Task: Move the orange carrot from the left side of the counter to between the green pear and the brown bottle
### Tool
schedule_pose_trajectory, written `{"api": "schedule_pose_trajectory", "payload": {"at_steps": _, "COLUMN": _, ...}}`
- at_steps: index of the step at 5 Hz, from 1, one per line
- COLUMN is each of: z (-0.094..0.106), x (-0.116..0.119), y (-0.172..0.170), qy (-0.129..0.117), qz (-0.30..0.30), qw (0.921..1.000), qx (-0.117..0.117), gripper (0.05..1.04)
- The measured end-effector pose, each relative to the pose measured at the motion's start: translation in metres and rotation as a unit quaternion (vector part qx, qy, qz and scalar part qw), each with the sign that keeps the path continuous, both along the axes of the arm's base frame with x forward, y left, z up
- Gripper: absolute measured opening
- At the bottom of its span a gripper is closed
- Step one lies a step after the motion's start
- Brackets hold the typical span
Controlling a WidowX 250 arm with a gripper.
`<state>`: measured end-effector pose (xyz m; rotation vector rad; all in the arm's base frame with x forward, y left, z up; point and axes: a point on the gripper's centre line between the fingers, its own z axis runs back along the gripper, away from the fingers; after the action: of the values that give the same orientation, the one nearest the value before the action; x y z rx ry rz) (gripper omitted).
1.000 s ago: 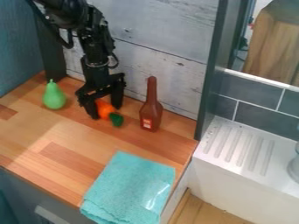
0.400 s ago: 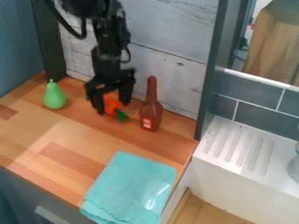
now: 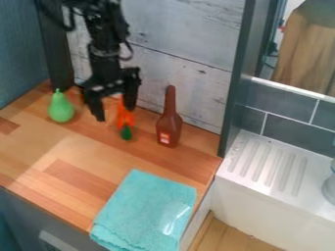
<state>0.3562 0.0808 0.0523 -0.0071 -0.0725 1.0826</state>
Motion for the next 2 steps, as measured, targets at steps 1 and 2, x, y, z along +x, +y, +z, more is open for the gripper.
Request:
{"api": "schedule_pose_trajectory", "payload": {"at_steps": 1, "z": 0.029, "x": -0.021, "y": -0.004, "qy": -0.004, "qz": -0.075, "qw": 0.997, "qx": -0.017, "gripper": 1.001}}
{"api": "schedule_pose_trajectory", "payload": {"at_steps": 2, "z": 0.069, "x": -0.058, "y": -0.026, "qy": 0.014, "qz": -0.19, "qw": 0.9817, "qx": -0.009, "gripper": 1.001}}
